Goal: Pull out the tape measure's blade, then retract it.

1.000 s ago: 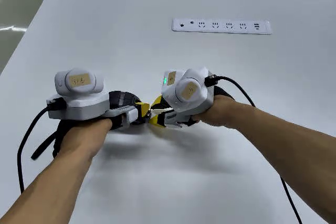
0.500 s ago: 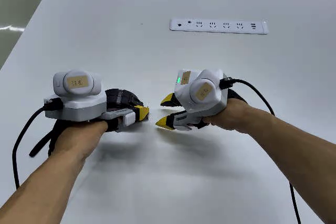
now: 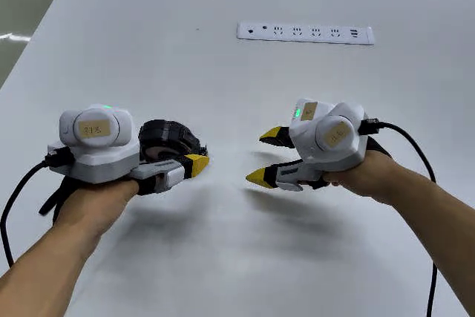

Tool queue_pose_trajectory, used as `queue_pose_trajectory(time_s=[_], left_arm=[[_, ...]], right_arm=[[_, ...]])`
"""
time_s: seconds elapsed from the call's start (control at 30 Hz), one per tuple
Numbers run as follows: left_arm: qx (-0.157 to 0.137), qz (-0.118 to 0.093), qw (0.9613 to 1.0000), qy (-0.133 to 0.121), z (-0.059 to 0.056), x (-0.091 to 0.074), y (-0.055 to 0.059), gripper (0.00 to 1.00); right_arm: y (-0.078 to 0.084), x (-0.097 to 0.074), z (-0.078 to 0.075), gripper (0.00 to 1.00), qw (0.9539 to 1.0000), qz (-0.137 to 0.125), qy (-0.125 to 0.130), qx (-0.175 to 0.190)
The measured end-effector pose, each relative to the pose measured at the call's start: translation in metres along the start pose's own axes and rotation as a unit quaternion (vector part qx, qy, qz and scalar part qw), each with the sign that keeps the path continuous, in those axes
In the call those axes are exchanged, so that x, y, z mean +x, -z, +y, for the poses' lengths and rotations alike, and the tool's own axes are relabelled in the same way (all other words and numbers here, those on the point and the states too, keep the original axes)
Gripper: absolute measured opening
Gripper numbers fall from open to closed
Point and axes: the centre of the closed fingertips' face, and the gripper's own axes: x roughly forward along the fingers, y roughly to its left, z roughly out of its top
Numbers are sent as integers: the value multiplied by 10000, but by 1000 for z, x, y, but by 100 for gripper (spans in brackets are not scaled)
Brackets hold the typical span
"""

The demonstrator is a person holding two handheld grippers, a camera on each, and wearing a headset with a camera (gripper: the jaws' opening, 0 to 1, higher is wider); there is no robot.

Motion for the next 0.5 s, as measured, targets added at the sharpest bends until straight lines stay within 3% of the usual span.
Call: queue_pose_trajectory(time_s=[0.3,0.5], left_arm=[[245,-139,9995,132,2,-11,4,80],[541,-343,9974,336,-4,-19,1,84]], right_arm=[[12,-22,4,49,9993,-85,233,266],[22,-36,8,53,9980,-132,415,467]])
